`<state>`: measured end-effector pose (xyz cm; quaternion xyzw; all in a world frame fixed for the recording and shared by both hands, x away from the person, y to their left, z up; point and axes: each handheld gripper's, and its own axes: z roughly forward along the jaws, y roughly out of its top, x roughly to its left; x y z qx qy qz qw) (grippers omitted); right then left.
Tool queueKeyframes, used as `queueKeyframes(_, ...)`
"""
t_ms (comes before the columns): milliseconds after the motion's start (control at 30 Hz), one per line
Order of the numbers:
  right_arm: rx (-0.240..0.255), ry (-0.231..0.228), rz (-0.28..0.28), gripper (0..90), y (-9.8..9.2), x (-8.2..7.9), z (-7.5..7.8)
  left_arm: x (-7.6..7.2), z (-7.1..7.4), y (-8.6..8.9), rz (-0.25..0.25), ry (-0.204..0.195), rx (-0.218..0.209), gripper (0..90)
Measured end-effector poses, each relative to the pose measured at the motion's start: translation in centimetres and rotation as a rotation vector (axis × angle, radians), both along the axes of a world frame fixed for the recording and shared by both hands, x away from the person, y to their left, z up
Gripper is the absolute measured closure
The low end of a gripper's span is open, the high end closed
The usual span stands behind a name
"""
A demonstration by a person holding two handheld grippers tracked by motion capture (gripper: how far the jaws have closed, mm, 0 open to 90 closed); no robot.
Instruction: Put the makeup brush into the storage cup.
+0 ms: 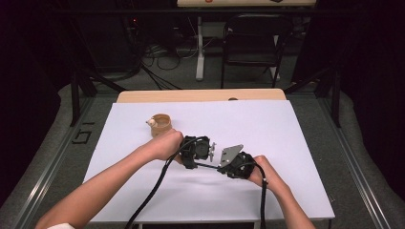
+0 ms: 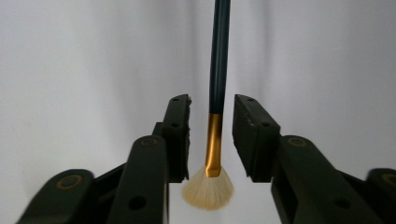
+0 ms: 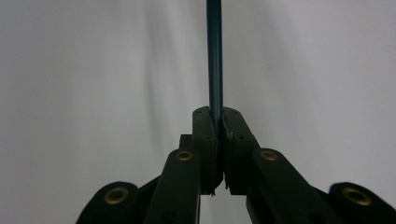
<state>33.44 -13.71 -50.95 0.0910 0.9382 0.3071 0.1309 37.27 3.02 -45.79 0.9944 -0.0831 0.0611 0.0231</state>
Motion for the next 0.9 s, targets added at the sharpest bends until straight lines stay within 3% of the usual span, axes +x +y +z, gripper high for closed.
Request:
queueKeyframes(67,0.000,-0.003,-0.003,85.7,-0.1,0.0,0.0,0.0,0.0,0.1,0.011,-0.021,-0.012,44.3)
queueKeyframes(100,0.001,-0.003,0.000,85.6,-0.1,0.0,0.0,0.1,0.1,0.2,0.024,-0.032,-0.032,44.3)
queueKeyframes(133,0.013,-0.002,-0.010,85.7,-0.3,0.0,0.1,0.3,0.3,0.6,0.049,-0.041,-0.090,36.1)
queueKeyframes(167,0.013,-0.002,-0.010,85.7,-0.3,0.0,0.1,0.3,0.3,0.6,0.049,-0.041,-0.090,29.8)
queueKeyframes(200,0.023,-0.001,-0.019,85.6,-0.5,-0.1,0.1,0.4,0.5,1.1,0.083,-0.068,-0.153,25.8)
queueKeyframes(267,0.023,-0.001,-0.015,85.6,-0.6,-0.1,0.1,0.5,0.6,1.3,0.084,-0.066,-0.172,24.0)
queueKeyframes(300,0.033,-0.002,-0.019,85.7,-0.8,-0.1,0.1,0.6,0.8,1.6,0.097,-0.061,-0.189,16.1)
queueKeyframes(400,0.037,0.001,-0.026,85.7,-0.9,-0.3,-0.1,0.7,0.9,2.8,0.128,-0.067,-0.249,14.5)
queueKeyframes(500,0.045,0.002,-0.028,85.7,-1.1,-0.3,-0.2,0.7,0.8,3.4,0.143,-0.071,-0.265,10.4)
queueKeyframes(600,0.051,0.007,-0.043,85.6,-1.2,-0.4,-0.2,0.7,0.4,4.4,0.185,-0.067,-0.313,7.7)
queueKeyframes(900,0.061,0.007,-0.059,85.6,-1.6,-0.7,-0.5,0.5,-0.3,6.1,0.242,-0.069,-0.368,2.1)
